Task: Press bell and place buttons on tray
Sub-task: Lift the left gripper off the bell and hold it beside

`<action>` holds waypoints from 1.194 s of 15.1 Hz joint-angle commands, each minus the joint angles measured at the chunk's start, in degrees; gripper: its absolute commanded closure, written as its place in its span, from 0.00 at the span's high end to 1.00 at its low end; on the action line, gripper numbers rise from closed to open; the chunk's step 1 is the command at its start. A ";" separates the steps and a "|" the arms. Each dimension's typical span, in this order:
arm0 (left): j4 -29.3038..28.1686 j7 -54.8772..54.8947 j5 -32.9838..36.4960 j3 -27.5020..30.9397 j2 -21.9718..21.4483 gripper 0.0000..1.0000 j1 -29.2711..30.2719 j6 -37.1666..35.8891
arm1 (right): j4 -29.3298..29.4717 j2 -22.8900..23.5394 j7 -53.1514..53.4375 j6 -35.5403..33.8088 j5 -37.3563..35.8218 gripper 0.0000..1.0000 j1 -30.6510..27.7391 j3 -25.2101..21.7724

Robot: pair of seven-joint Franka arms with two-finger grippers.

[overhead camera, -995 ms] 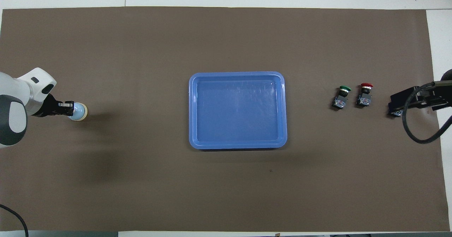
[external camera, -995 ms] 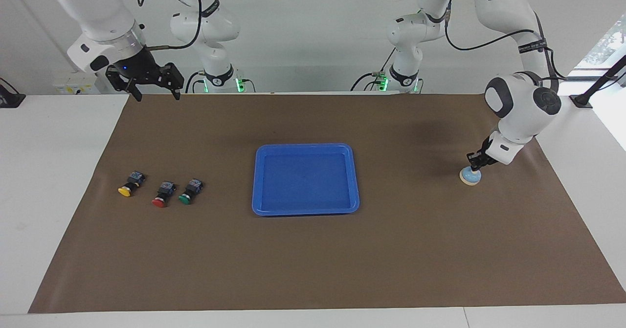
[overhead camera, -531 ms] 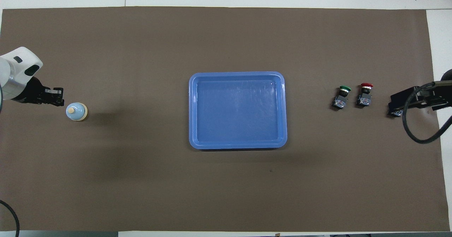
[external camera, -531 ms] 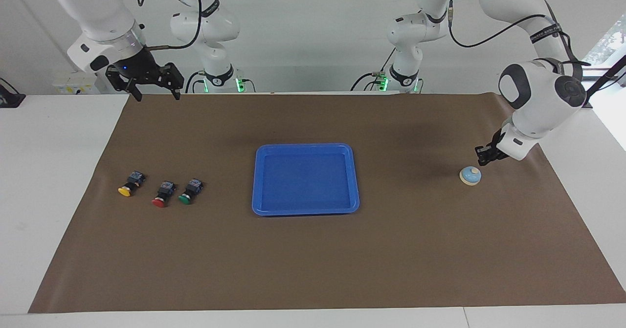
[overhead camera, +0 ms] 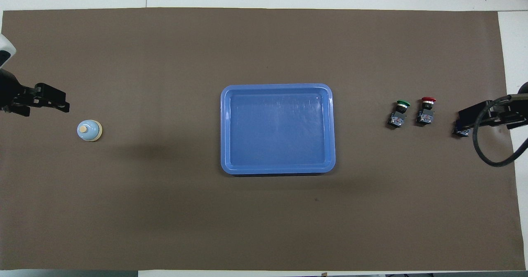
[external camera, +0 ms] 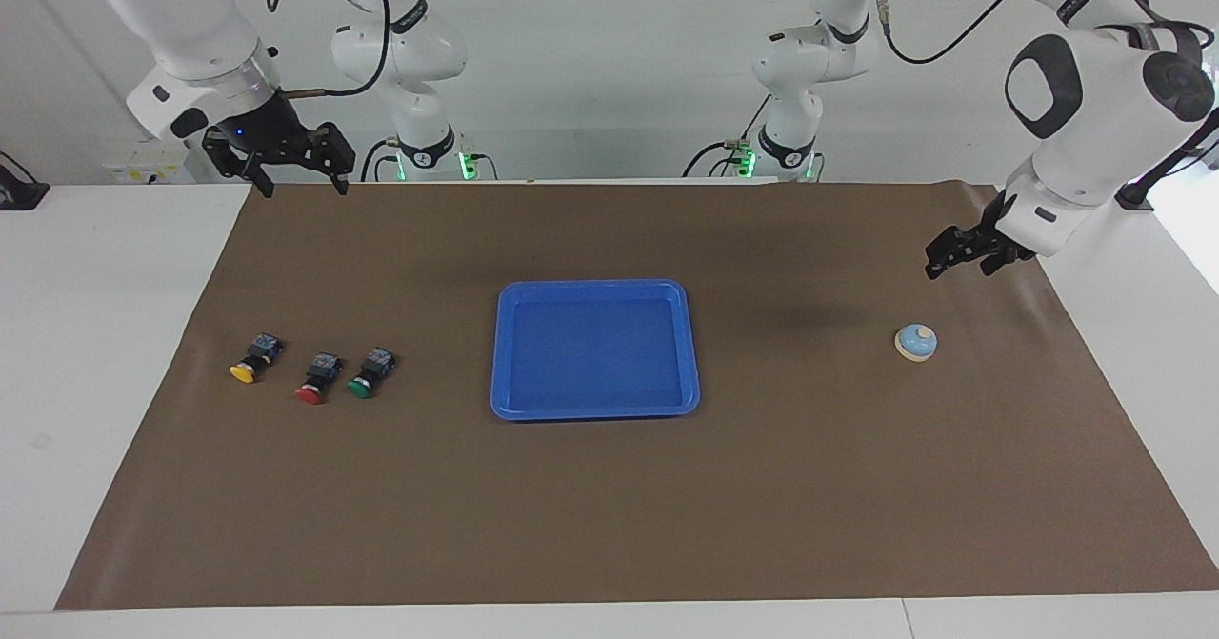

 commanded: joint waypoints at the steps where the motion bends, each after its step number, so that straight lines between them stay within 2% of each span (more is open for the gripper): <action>1: 0.03 -1.27 -0.82 0.48 -1.22 1.00 -1.01 -2.19 | -1.06 -0.99 -1.89 -0.84 -0.40 1.00 -0.88 0.44; 5: -1.73 -1.53 -0.38 0.48 -2.10 1.00 -2.24 -2.02 | -6.75 -3.70 -0.93 2.39 -0.40 0.99 -0.53 0.44; 8: -3.22 -4.42 -0.29 0.48 -2.45 1.00 -2.42 -0.62 | -18.95 -8.01 3.01 15.29 -0.57 0.96 0.00 0.62; 10: -5.59 -4.43 -0.38 0.48 -3.76 1.00 -2.86 0.19 | -24.42 -8.54 5.74 20.58 -1.45 0.91 0.17 0.88; 12: -7.44 -4.17 -0.29 0.56 -4.82 1.00 -3.21 -0.61 | -27.86 -7.06 8.38 25.77 -2.59 0.91 0.09 0.88; 16: -9.20 -4.26 -0.29 1.27 -6.05 1.00 -4.61 -0.96 | -29.36 2.77 16.28 37.45 -4.44 0.99 0.00 0.88; 18: -7.64 -4.17 -0.29 1.27 -6.58 1.00 -4.00 -2.27 | -31.20 5.77 19.36 44.04 -5.57 0.99 0.00 0.79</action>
